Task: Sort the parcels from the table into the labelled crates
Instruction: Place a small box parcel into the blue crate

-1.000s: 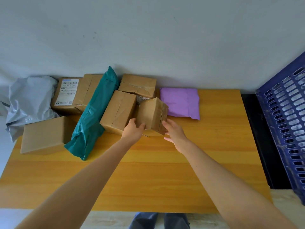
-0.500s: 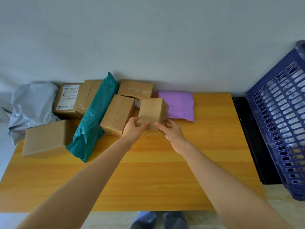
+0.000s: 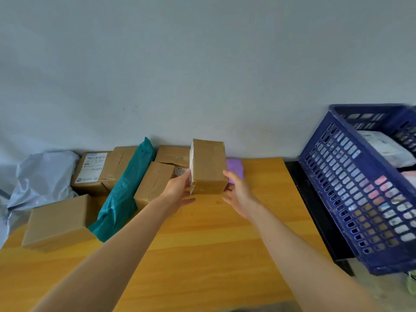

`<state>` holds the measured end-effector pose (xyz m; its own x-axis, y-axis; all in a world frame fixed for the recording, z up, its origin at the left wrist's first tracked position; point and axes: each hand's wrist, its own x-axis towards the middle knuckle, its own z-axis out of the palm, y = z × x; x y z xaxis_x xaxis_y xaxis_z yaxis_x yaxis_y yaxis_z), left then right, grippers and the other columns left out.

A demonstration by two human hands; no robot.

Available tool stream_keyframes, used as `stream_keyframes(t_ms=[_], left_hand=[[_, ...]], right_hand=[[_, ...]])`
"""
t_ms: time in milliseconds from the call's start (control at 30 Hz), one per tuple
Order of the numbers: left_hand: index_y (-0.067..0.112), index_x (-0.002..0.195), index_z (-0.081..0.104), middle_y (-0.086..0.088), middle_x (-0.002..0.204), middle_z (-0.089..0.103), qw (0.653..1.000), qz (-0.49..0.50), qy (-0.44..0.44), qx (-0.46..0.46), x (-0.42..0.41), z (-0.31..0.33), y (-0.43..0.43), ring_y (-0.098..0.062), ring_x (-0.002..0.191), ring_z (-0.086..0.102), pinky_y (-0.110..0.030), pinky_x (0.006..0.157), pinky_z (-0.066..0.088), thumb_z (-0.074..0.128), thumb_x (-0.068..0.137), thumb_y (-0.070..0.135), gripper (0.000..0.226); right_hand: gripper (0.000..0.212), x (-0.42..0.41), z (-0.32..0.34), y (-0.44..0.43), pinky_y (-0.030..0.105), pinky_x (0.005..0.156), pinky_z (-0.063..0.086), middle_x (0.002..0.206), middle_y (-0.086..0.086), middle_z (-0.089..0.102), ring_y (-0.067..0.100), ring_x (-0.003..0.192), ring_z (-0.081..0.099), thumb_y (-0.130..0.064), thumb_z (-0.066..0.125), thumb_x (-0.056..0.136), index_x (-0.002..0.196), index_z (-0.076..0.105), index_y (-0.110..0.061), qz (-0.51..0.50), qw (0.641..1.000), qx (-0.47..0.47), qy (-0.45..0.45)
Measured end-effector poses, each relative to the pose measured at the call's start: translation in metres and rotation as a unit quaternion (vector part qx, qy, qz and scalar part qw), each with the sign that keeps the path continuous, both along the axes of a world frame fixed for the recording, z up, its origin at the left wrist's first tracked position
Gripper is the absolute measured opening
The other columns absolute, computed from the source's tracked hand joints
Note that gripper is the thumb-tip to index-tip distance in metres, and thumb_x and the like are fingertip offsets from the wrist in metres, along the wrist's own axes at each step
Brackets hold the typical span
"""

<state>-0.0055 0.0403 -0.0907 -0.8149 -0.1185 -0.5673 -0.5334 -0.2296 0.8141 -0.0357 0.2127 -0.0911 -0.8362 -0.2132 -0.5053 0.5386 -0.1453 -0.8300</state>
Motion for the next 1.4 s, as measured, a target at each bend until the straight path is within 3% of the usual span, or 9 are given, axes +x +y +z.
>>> stream_keyframes(t_ms=[267, 433, 533, 700, 833, 933, 1067, 1233, 1400], left_hand=[[0.011, 0.123, 0.047, -0.013, 0.109, 0.068, 0.996, 0.016, 0.086, 0.006, 0.001, 0.038, -0.003, -0.027, 0.097, 0.069, -0.046, 0.083, 0.057, 0.071, 0.085, 0.022, 0.046], [0.018, 0.127, 0.048, -0.007, 0.106, 0.07, 0.99, -0.001, 0.131, -0.045, -0.003, 0.058, -0.009, -0.026, 0.097, 0.069, -0.049, 0.082, 0.057, 0.076, 0.08, 0.023, 0.055], [0.02, 0.13, 0.047, -0.003, 0.108, 0.07, 0.986, -0.013, 0.156, -0.064, -0.003, 0.065, -0.013, -0.025, 0.094, 0.07, -0.048, 0.079, 0.059, 0.078, 0.078, 0.021, 0.06], [0.017, 0.133, 0.042, -0.005, 0.124, 0.062, 0.965, -0.068, 0.171, -0.188, -0.004, 0.071, -0.019, -0.023, 0.1, 0.067, -0.043, 0.077, 0.06, 0.08, 0.074, 0.026, 0.07], [0.023, 0.147, 0.024, -0.004, 0.145, 0.043, 0.897, -0.116, 0.225, -0.363, -0.004, 0.079, -0.029, -0.016, 0.106, 0.054, -0.028, 0.079, 0.053, 0.082, 0.072, 0.032, 0.095], [0.03, 0.151, 0.017, -0.002, 0.159, 0.019, 0.829, -0.178, 0.282, -0.45, -0.005, 0.088, -0.039, -0.024, 0.14, 0.03, -0.041, 0.108, 0.034, 0.082, 0.071, 0.035, 0.103], [0.032, 0.15, 0.023, 0.004, 0.161, 0.01, 0.693, -0.375, 0.275, -0.551, -0.001, 0.102, -0.039, -0.02, 0.148, 0.003, -0.046, 0.117, 0.011, 0.082, 0.069, 0.043, 0.1], [0.03, 0.151, 0.023, 0.005, 0.156, 0.027, 0.586, -0.501, 0.214, -0.6, -0.001, 0.104, -0.017, -0.02, 0.143, 0.023, -0.038, 0.115, 0.021, 0.085, 0.063, 0.046, 0.108], [0.027, 0.15, 0.023, 0.003, 0.147, 0.041, 0.574, -0.522, 0.199, -0.598, -0.004, 0.094, -0.009, -0.022, 0.132, 0.042, -0.034, 0.106, 0.034, 0.087, 0.059, 0.047, 0.113]], right_hand=[[0.043, -0.001, 0.032, 0.004, 0.038, 0.092, 0.053, 0.129, -0.005, 0.053, 0.013, 0.111, 0.058, -0.002, 0.049, 0.095, 0.131, 0.05, -0.026, -0.05, 0.98, 0.091, 0.171], [0.037, 0.0, 0.053, -0.003, 0.035, 0.105, 0.039, 0.135, -0.003, 0.056, 0.01, 0.12, 0.051, -0.029, 0.058, 0.095, 0.131, 0.053, -0.026, -0.009, 0.975, 0.106, 0.196], [0.071, 0.003, 0.062, -0.005, 0.04, 0.099, 0.041, 0.129, -0.013, 0.057, 0.009, 0.118, 0.052, -0.058, 0.068, 0.078, 0.137, 0.045, -0.027, 0.04, 0.978, 0.113, 0.171], [0.08, 0.004, 0.062, -0.003, 0.036, 0.094, 0.05, 0.125, -0.006, 0.059, 0.013, 0.115, 0.058, -0.034, 0.084, 0.071, 0.139, 0.043, -0.027, 0.056, 0.966, 0.16, 0.196], [0.079, 0.008, 0.062, 0.005, 0.033, 0.099, 0.049, 0.126, -0.005, 0.057, 0.013, 0.118, 0.055, -0.021, 0.085, 0.069, 0.137, 0.046, -0.026, 0.096, 0.942, 0.217, 0.236], [0.087, 0.015, 0.063, 0.008, 0.022, 0.089, 0.047, 0.13, -0.006, 0.051, 0.01, 0.117, 0.05, -0.016, 0.086, 0.065, 0.14, 0.042, -0.024, 0.182, 0.89, 0.308, 0.283], [0.098, 0.022, 0.063, 0.006, 0.023, 0.099, 0.037, 0.136, -0.003, 0.04, 0.011, 0.124, 0.039, -0.019, 0.086, 0.062, 0.143, 0.031, -0.022, 0.256, 0.824, 0.392, 0.319], [0.103, 0.03, 0.065, 0.001, 0.022, 0.091, 0.04, 0.141, 0.003, 0.034, 0.015, 0.119, 0.043, -0.019, 0.085, 0.064, 0.146, 0.022, -0.021, 0.318, 0.786, 0.421, 0.322], [0.104, 0.035, 0.065, 0.007, 0.019, 0.092, 0.037, 0.144, 0.004, 0.032, 0.015, 0.123, 0.042, -0.019, 0.085, 0.065, 0.147, 0.021, -0.018, 0.324, 0.785, 0.42, 0.32]])
